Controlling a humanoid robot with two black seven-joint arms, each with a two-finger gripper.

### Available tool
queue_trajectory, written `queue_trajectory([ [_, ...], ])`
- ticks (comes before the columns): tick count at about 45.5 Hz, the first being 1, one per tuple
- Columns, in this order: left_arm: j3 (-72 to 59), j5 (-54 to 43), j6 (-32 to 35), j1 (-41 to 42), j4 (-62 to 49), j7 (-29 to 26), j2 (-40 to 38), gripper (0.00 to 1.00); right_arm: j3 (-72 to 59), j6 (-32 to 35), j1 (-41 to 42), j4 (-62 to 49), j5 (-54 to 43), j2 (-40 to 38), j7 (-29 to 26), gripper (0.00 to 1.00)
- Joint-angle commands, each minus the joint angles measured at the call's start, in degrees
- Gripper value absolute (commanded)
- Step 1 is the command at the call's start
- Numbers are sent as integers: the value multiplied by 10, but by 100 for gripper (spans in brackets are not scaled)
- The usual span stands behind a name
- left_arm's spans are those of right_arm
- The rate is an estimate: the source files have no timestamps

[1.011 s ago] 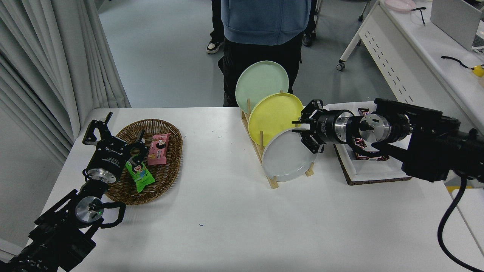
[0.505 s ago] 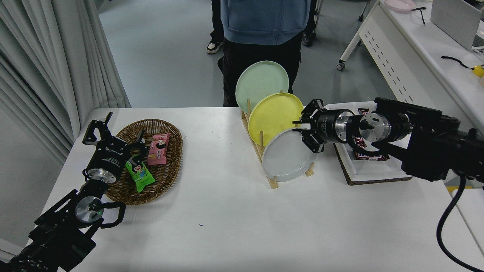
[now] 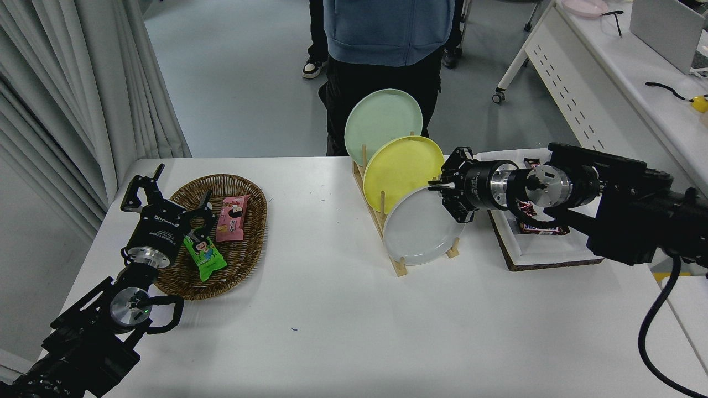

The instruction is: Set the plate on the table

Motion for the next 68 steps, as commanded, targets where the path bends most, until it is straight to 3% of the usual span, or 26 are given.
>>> queue_trajectory([
  [1, 0, 0, 0, 0, 0, 0, 0, 100, 1, 3, 1, 1, 0, -4, -6, 0],
  [25, 0, 0, 0, 0, 0, 0, 0, 100, 66, 9, 47, 13, 5, -33, -37, 0],
  [34, 0, 0, 0, 0, 0, 0, 0, 100, 90, 9, 87, 92, 46, -94, -43, 0],
  [50, 0, 0, 0, 0, 0, 0, 0, 100, 89, -17, 183, 181, 156, -145, -60, 0],
  [68, 0, 0, 0, 0, 0, 0, 0, 100, 132, -68, 181, 199, 166, -142, -98, 0],
])
